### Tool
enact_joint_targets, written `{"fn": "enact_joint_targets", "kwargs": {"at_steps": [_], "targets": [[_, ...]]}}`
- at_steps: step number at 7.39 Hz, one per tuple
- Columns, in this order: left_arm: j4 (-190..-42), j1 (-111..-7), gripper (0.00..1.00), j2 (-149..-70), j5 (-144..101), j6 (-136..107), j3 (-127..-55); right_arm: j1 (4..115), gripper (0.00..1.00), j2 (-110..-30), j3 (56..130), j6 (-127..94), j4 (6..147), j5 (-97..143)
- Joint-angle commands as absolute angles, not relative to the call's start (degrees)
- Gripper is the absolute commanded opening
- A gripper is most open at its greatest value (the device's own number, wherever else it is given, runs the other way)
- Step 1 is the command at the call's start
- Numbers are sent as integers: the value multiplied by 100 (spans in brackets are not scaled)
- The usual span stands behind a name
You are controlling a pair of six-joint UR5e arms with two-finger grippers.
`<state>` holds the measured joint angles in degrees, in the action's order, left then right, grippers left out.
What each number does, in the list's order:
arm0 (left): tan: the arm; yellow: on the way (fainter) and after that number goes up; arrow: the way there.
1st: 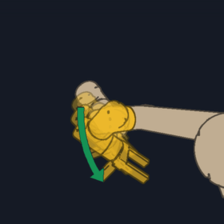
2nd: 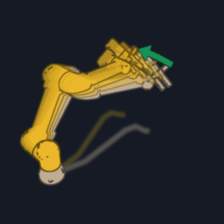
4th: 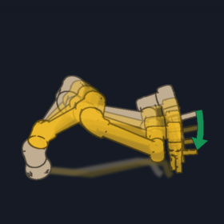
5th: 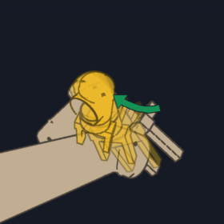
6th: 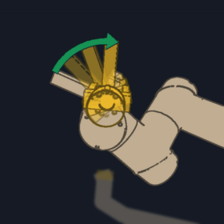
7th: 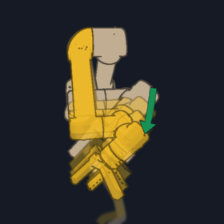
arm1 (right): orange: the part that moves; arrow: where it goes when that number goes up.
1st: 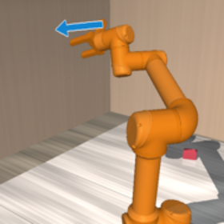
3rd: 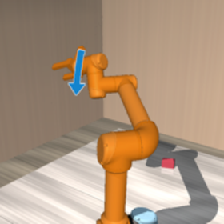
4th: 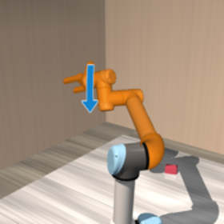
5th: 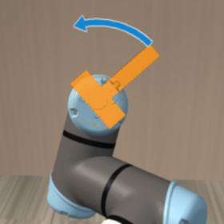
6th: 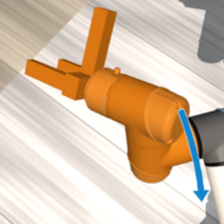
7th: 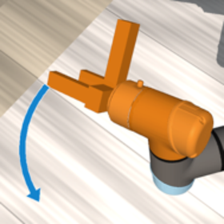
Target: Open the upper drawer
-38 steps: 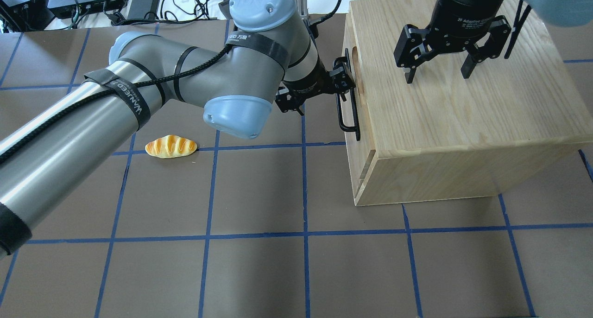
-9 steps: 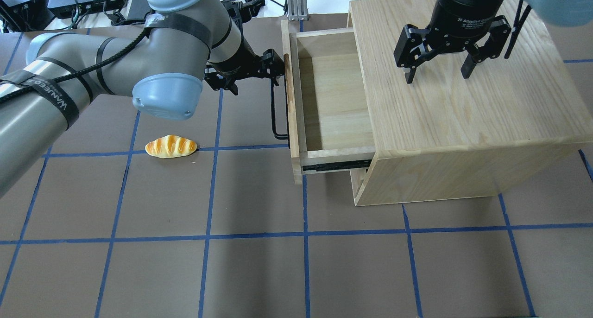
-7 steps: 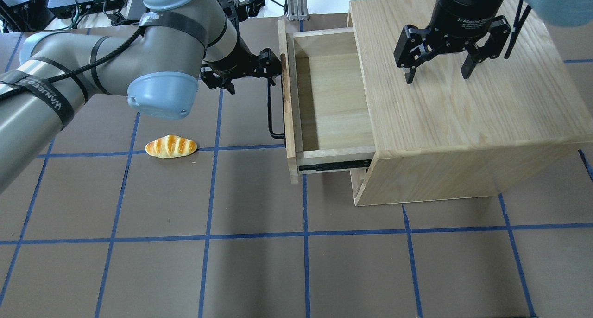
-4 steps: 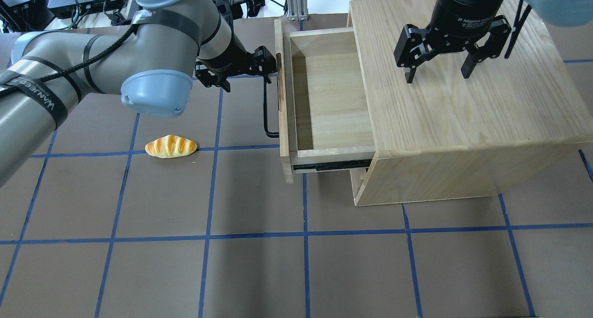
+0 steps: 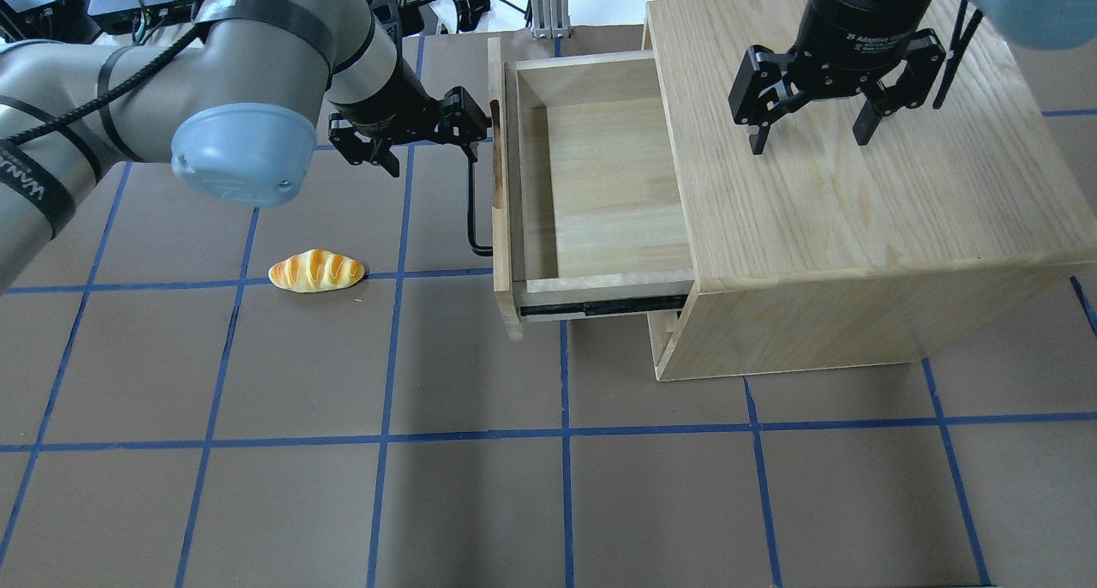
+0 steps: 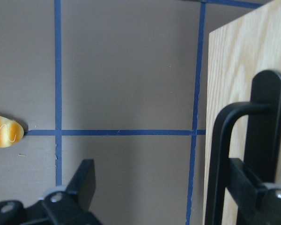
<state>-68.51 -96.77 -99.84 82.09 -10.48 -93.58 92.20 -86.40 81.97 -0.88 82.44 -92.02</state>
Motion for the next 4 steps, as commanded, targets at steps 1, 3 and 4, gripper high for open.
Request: {"fn": "enact_joint_targets", "kwargs": {"at_steps": [1, 3, 4], "targets": [[-7232, -9475, 100, -9774, 8209, -775, -9352, 9220, 100, -8640, 8191, -88, 8244, -9202], [-7653, -9256, 100, -9529, 8575, -250, -9299, 9220, 100, -8640, 8200, -88, 8244, -9202], [-7951, -9107, 100, -9388, 8709, 93, -9273, 9220, 100, -8640, 8191, -88, 8244, -9202]]}}
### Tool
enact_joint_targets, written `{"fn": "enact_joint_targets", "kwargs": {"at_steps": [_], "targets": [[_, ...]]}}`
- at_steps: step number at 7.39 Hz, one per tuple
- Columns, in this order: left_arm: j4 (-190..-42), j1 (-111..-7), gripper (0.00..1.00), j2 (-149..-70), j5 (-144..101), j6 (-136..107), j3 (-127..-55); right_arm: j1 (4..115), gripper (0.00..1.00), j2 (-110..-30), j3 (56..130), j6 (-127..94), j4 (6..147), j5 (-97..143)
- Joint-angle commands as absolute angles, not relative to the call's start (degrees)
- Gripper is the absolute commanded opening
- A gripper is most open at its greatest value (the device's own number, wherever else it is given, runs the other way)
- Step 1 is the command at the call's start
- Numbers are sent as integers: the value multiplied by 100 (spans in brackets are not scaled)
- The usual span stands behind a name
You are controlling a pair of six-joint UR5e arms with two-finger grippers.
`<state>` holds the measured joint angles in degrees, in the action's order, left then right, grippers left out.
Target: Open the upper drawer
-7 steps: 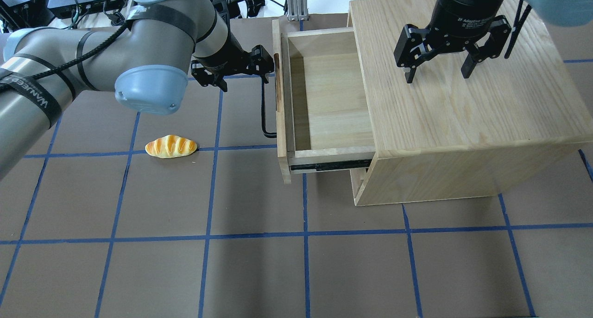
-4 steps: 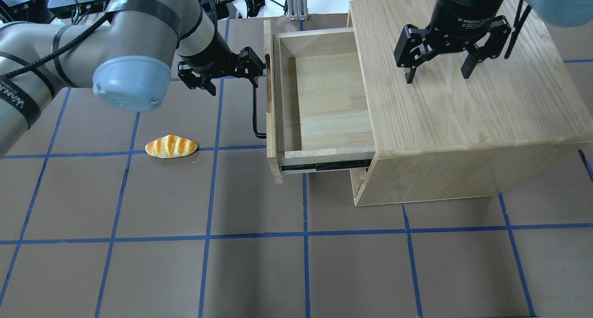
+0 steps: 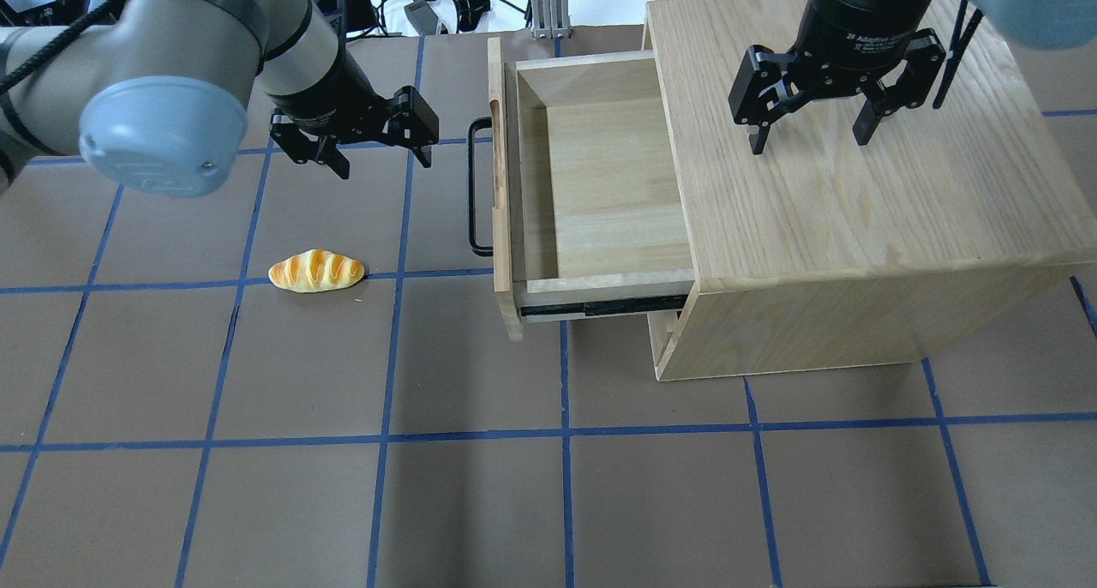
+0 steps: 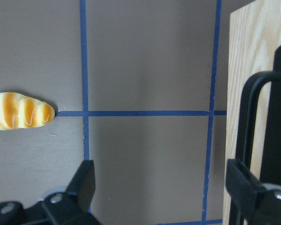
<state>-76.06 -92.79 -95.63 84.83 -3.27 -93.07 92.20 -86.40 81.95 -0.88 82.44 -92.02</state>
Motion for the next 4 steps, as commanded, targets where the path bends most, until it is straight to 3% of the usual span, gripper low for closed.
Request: {"fn": "enact_joint_targets", "kwargs": {"at_steps": [1, 4], "targets": [[-8111, -8923, 100, -9274, 8719, 192, -9264, 9220, 100, -8640, 8191, -88, 8244, -9202], [-8323, -8536, 100, -9018, 9102, 685, -9159, 9220, 100, -8640, 8200, -88, 8244, -9202]]}}
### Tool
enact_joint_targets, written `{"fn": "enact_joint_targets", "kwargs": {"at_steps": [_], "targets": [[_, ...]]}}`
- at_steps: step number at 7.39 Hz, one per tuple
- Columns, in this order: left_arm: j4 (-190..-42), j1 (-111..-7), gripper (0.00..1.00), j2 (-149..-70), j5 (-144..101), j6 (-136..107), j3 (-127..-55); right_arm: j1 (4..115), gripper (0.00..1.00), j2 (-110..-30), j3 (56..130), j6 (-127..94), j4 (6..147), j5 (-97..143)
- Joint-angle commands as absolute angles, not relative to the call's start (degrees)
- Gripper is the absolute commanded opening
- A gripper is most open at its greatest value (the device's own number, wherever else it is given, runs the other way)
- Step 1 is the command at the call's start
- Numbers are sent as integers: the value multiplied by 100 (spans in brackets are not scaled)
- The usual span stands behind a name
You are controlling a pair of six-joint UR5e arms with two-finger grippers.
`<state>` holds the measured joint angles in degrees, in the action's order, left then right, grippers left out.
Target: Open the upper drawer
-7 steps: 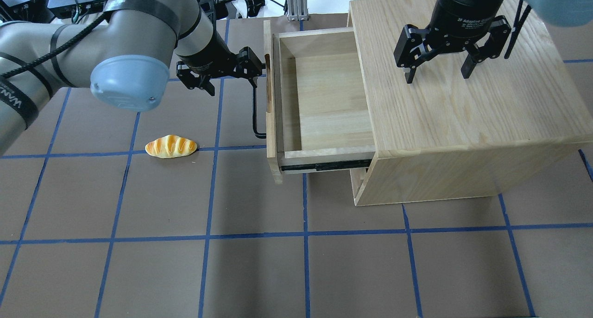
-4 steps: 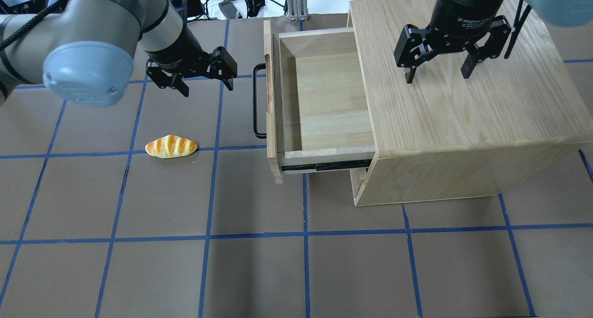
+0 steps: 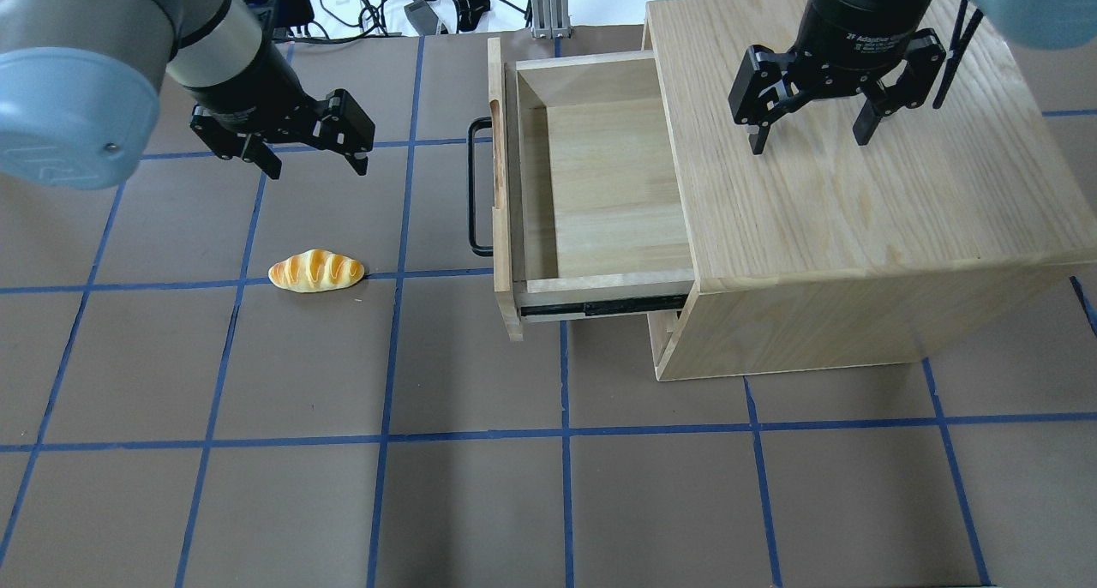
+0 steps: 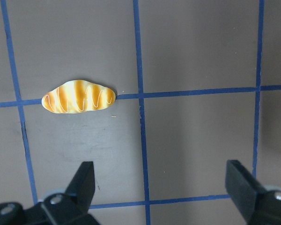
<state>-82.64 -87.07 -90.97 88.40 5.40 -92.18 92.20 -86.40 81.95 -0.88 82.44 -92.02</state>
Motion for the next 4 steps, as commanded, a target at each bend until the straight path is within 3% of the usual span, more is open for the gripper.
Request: {"fn": "enact_joint_targets", "kwargs": {"at_steps": [1, 4], "targets": [[-8375, -8456, 100, -8983, 9114, 720, -9106, 9220, 100, -8640, 8191, -88, 8244, -9202], [-8663, -8455, 100, -8843, 9114, 721, -9149, 9220, 100, -8640, 8191, -88, 8244, -9202]]}}
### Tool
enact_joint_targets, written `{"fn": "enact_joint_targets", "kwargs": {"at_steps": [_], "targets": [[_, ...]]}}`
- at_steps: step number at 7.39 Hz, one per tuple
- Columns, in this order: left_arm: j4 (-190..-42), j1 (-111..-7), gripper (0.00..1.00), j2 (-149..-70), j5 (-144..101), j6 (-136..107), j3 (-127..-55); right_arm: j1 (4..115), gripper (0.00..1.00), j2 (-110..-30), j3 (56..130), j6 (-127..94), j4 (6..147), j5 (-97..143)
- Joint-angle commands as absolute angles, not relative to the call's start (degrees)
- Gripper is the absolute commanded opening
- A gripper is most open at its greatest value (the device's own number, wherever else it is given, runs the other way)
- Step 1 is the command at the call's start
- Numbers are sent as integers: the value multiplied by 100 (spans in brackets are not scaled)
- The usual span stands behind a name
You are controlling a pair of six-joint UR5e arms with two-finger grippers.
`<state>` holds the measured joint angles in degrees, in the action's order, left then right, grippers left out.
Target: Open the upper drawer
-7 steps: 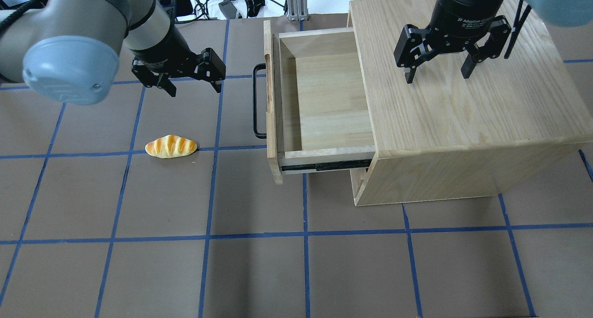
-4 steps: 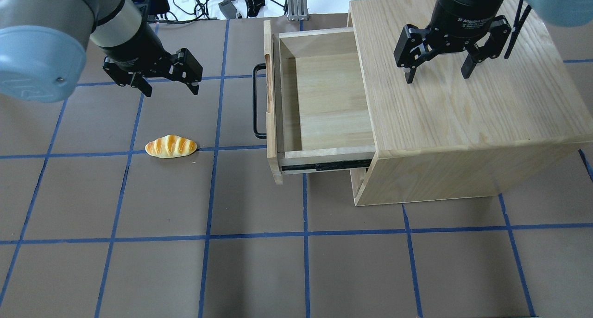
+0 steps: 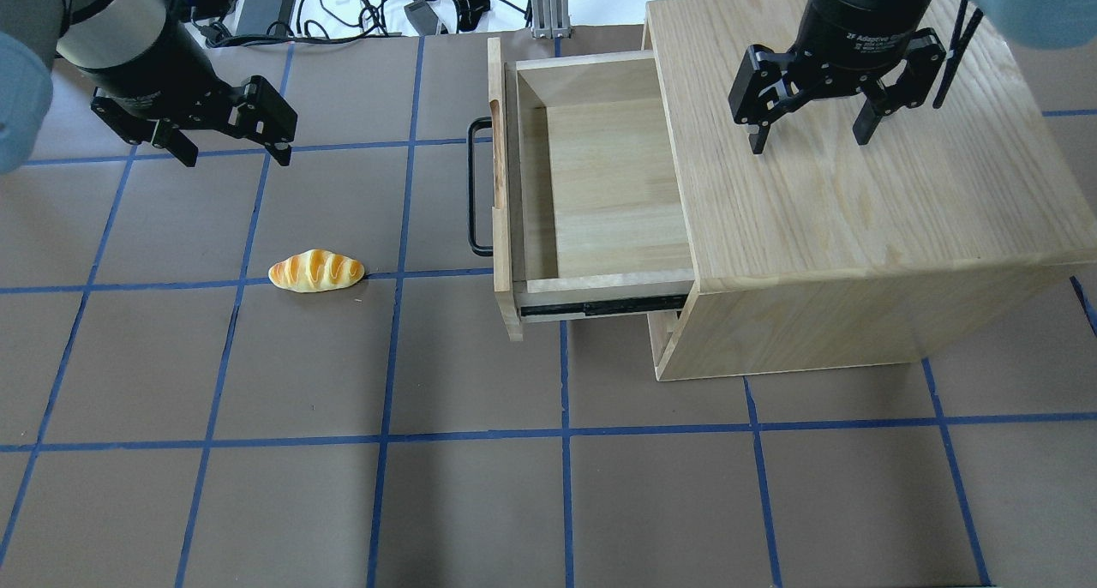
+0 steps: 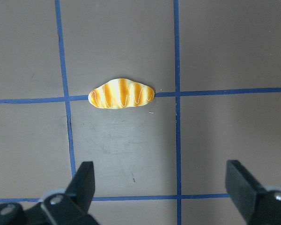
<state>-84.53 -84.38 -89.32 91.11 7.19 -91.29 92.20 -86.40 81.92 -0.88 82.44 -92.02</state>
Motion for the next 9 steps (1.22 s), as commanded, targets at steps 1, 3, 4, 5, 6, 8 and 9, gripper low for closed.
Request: {"fn": "enact_joint_targets", "kwargs": {"at_steps": [1, 3, 4, 5, 6, 8, 9], "targets": [[-8683, -8438, 100, -8824, 9079, 721, -9115, 9220, 100, -8640, 8191, -88, 8244, -9202], [-8692, -8481, 100, -8842, 8869, 615, -9149, 9220, 100, -8640, 8191, -79, 8244, -9202], [-8692, -8638, 100, -8868, 8877, 337, -9149, 9220, 100, -8640, 8200, -88, 8244, -9202], [-8692, -8840, 100, -8799, 8920, 177, -9149, 9220, 100, -8640, 8191, -88, 8244, -9202], [-8701, -8964, 100, -8833, 8947, 37, -9141, 9220, 100, -8640, 8191, -79, 8244, -9202], [-8710, -8982, 100, -8746, 8956, 44, -9123, 9220, 100, -8640, 8191, -88, 8244, -9202], [-8719, -8982, 100, -8745, 8965, 44, -9140, 9220, 100, -8640, 8191, -88, 8244, -9202]]}}
